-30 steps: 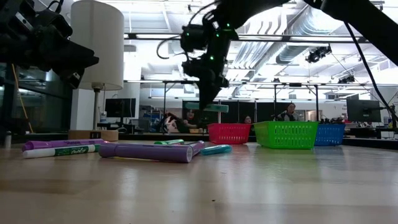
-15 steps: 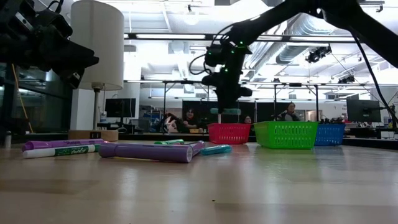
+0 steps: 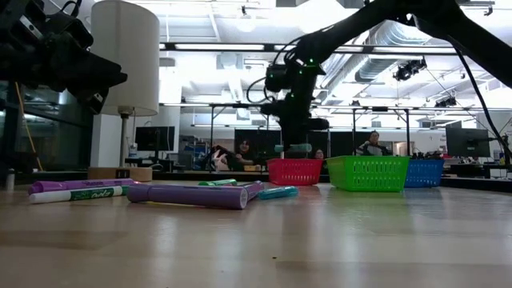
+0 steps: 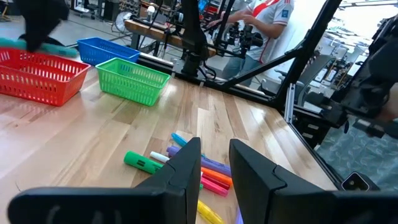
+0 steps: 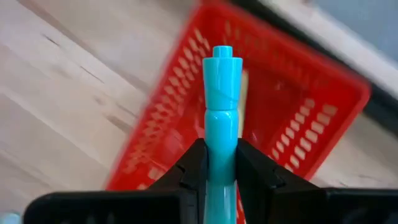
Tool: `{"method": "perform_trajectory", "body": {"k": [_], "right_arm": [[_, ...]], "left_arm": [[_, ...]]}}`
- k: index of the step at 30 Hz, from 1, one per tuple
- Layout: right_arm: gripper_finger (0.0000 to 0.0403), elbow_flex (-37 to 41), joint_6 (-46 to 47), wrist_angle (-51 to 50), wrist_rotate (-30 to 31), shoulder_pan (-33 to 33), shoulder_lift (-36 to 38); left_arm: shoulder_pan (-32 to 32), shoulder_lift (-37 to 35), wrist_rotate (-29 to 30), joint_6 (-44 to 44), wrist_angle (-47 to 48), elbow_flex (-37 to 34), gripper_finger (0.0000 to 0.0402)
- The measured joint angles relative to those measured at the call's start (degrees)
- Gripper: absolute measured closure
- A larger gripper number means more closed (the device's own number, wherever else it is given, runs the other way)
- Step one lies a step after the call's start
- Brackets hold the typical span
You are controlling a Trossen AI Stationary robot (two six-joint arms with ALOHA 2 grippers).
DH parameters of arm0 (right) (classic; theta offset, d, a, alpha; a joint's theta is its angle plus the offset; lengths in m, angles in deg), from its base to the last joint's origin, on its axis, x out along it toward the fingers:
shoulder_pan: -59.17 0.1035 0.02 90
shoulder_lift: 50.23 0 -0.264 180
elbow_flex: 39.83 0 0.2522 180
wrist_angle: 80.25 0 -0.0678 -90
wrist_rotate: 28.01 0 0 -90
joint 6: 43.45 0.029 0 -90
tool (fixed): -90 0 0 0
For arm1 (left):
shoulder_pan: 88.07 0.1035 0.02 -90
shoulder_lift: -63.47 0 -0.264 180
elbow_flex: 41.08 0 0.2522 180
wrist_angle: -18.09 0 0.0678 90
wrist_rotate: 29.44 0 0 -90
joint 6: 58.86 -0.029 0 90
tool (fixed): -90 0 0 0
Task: Pick & Place Markers
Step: Put the blue highlighter in the red bin
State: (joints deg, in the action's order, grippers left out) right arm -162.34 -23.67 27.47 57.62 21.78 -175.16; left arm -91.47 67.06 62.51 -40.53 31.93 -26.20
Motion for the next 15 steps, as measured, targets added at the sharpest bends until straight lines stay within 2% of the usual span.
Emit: {"method": "perform_trajectory", "body": {"k": [7, 15], "right_arm": [[0.0346, 6.6, 0.4, 3.4, 0.1, -0.6, 0.0], [0.0343, 7.7, -1.4, 7.8, 0.7, -0.9, 0.0]], "left_arm": [[0.0, 0.0, 0.0, 0.0, 0.0, 0.0, 0.0318], [0.0, 0.0, 0.0, 0.0, 0.0, 0.0, 0.0318]]}}
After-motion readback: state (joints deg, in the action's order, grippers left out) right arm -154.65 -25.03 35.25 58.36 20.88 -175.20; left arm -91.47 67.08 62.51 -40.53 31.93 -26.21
